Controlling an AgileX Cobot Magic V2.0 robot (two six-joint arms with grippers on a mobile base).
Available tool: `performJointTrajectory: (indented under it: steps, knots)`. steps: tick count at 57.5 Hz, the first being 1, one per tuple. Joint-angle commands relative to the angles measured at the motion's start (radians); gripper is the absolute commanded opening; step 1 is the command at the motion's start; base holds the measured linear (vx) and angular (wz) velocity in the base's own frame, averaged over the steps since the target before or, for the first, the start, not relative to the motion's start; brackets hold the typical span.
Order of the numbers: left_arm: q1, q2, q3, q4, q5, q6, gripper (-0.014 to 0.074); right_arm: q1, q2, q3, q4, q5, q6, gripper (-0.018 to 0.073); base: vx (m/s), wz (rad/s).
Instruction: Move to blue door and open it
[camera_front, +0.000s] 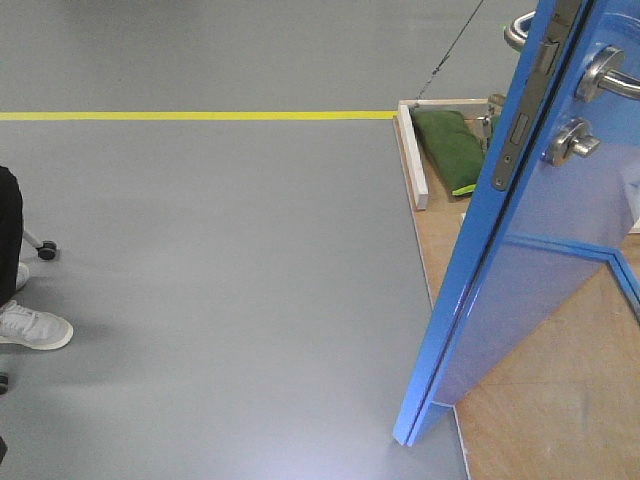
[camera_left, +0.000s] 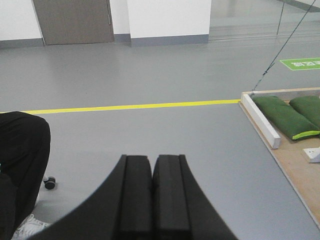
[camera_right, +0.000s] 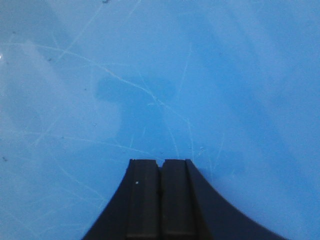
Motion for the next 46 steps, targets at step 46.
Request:
performJointTrajectory:
  steps: [46]
  knots:
    - [-0.006, -0.012, -0.026, -0.002, -0.084, -0.007, 0.0073, 0.006, -0.034, -0.028, 0.057, -0.007, -0.009, 0.0012, 0.00, 0.00]
